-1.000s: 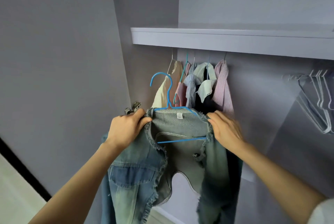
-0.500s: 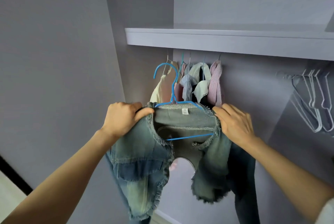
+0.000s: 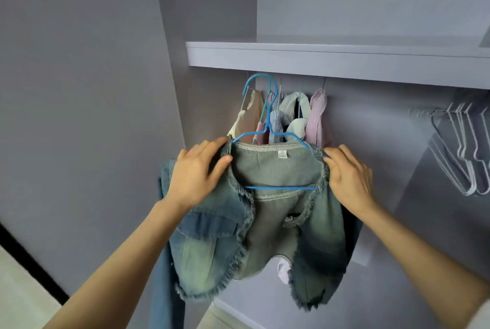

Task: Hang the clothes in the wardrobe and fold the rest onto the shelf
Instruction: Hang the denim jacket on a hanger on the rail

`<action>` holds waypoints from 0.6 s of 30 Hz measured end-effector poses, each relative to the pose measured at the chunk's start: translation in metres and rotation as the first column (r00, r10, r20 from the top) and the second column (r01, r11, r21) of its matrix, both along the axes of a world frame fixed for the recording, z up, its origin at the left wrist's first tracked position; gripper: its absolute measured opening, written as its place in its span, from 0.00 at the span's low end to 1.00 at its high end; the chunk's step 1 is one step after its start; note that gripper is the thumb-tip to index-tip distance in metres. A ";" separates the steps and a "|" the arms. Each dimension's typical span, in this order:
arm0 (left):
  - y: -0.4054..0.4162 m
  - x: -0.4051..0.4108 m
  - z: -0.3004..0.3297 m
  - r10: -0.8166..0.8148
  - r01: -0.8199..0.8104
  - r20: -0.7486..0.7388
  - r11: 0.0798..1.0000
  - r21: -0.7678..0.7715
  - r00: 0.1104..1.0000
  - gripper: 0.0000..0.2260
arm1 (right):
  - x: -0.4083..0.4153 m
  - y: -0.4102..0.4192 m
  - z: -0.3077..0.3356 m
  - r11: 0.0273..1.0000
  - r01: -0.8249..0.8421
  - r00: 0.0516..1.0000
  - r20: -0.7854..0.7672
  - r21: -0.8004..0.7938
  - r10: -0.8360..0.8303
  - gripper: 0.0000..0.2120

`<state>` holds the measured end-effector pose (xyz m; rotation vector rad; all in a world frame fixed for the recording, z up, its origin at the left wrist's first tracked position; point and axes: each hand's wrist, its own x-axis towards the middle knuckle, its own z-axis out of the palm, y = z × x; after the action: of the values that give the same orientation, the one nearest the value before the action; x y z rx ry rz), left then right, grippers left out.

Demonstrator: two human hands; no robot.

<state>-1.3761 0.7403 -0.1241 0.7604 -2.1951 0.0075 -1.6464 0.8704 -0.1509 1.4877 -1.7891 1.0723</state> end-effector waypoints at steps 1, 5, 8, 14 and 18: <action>0.001 -0.003 0.004 0.025 -0.025 0.019 0.999 -0.038 0.999 0.20 | 0.000 -0.002 0.000 1.000 -0.012 1.000 0.019 0.012 0.012 0.16; -0.001 -0.009 0.012 0.068 -0.068 -0.011 0.996 0.059 0.998 0.10 | -0.005 -0.007 0.000 0.970 -0.202 0.977 0.103 0.133 0.189 0.06; 0.001 -0.007 0.001 0.084 -0.083 -0.010 0.996 0.036 0.996 0.09 | -0.012 -0.006 0.004 0.921 -0.305 0.950 0.150 0.242 0.275 0.11; 0.007 -0.011 -0.005 0.016 -0.016 0.040 1.000 -0.003 0.999 0.12 | 0.001 -0.007 0.025 0.884 -0.389 0.907 0.278 0.259 0.318 0.20; 0.010 -0.017 -0.005 0.040 -0.040 -0.041 0.999 0.007 0.998 0.11 | 0.010 -0.003 0.024 0.861 -0.401 0.909 0.247 0.312 0.334 0.12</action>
<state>-1.3931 0.7500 -0.1295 0.8011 -2.1414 0.0056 -1.6361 0.8677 -0.1267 2.0817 -1.9517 1.1374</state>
